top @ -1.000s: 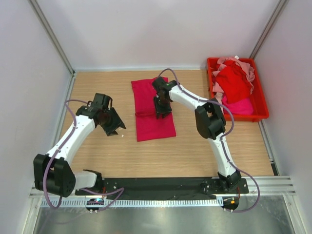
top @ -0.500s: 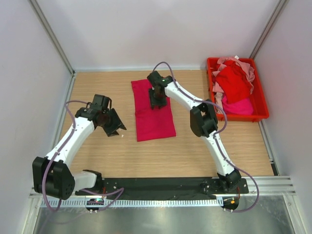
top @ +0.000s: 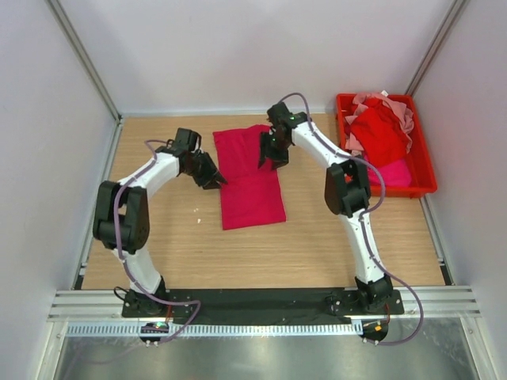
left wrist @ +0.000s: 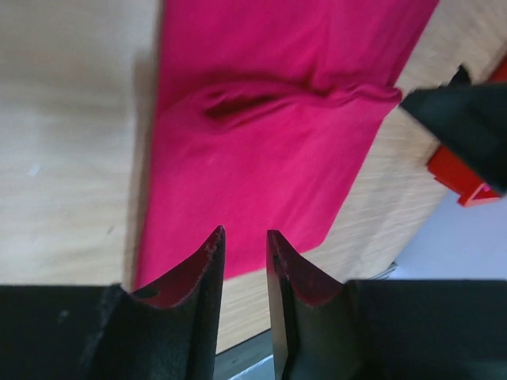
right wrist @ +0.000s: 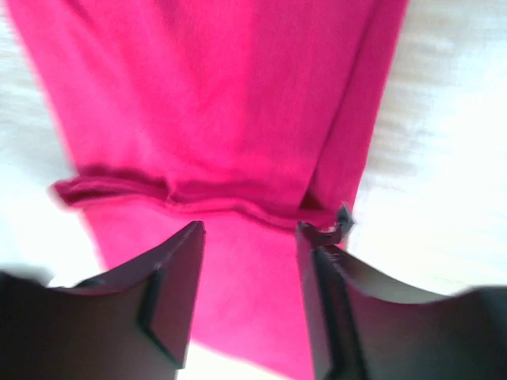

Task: Fold and stack the t-shirts
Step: Fold the tshirt

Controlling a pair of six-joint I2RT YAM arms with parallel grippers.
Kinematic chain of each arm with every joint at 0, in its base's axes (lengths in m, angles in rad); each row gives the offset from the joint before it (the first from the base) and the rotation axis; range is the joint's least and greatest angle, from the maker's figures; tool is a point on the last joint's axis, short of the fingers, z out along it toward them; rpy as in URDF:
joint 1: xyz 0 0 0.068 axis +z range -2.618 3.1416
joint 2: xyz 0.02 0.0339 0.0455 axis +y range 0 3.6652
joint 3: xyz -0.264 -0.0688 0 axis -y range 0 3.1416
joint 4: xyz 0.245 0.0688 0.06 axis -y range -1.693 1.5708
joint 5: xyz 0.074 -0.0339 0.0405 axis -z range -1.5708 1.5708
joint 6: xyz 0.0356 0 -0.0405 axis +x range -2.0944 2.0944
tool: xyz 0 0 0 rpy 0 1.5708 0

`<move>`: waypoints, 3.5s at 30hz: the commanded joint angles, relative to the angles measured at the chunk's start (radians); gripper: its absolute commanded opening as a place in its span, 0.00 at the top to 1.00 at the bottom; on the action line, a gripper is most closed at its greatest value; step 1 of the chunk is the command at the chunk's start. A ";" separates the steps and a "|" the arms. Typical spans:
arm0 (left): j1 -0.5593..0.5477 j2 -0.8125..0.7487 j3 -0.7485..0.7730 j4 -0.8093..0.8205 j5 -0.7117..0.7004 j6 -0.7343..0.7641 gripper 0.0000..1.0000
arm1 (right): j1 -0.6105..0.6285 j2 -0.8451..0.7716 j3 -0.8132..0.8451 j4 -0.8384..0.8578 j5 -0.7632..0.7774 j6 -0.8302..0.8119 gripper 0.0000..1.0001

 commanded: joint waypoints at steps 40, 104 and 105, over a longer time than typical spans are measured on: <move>0.065 0.295 0.272 0.099 0.207 0.019 0.77 | -0.237 -0.177 -0.486 0.600 -0.628 0.277 0.99; -0.162 0.008 -0.443 0.214 0.031 -0.025 0.80 | -0.195 -0.487 -1.402 0.845 -0.717 0.201 0.99; -0.158 0.005 -0.443 0.204 0.026 -0.017 0.80 | -0.204 -0.493 -1.406 0.839 -0.714 0.201 0.99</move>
